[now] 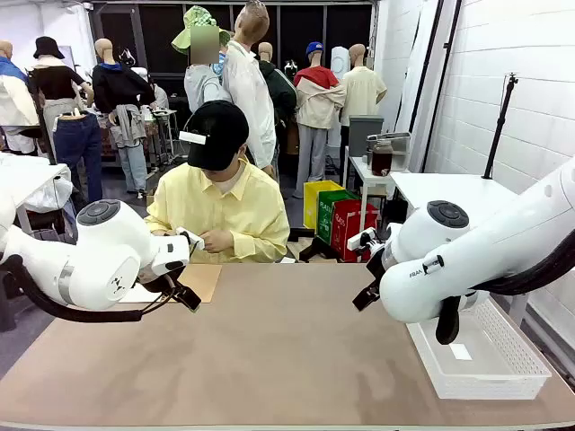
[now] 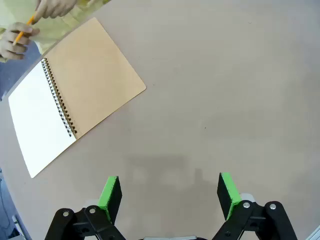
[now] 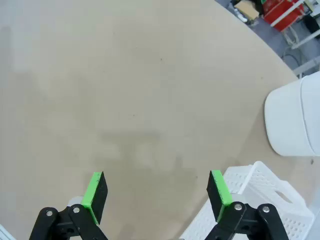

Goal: Sort the paper based on its condition.
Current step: If a person hands you a paper, place it in the Organizing basket , and if it's crumpled, put it in the Trash can.

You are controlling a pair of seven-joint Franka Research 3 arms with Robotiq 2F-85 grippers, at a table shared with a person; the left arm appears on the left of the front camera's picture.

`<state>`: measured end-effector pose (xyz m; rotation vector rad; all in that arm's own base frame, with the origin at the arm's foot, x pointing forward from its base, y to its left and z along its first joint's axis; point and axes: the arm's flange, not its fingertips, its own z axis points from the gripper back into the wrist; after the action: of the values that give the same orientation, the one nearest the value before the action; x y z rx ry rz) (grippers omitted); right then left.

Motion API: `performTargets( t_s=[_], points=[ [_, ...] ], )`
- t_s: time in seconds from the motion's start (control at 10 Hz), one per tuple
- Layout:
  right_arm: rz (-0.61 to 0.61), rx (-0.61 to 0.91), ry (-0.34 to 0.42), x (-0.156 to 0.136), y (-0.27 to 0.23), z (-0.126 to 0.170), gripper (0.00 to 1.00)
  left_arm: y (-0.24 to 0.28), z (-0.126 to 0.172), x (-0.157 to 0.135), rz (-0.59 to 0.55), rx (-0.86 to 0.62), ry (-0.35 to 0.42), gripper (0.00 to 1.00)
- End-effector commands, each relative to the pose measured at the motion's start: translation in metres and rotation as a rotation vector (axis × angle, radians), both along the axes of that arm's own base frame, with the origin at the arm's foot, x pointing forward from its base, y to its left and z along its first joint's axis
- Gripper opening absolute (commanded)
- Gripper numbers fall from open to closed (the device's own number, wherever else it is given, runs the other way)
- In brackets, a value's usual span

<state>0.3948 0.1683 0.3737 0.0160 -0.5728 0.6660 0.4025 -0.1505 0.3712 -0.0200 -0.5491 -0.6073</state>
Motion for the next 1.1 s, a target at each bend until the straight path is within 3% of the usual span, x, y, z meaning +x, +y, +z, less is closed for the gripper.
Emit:
performTargets(
  t_s=[0.0, 1.0],
  points=[
    [0.0, 0.0, 0.0, 0.0, 0.0, 0.0, 1.0, 0.0, 0.0, 0.0, 0.0, 0.0, 0.0, 1.0],
    [0.0, 0.0, 0.0, 0.0, 0.0, 0.0, 1.0, 0.0, 0.0, 0.0, 0.0, 0.0, 0.0, 1.0]
  ],
)
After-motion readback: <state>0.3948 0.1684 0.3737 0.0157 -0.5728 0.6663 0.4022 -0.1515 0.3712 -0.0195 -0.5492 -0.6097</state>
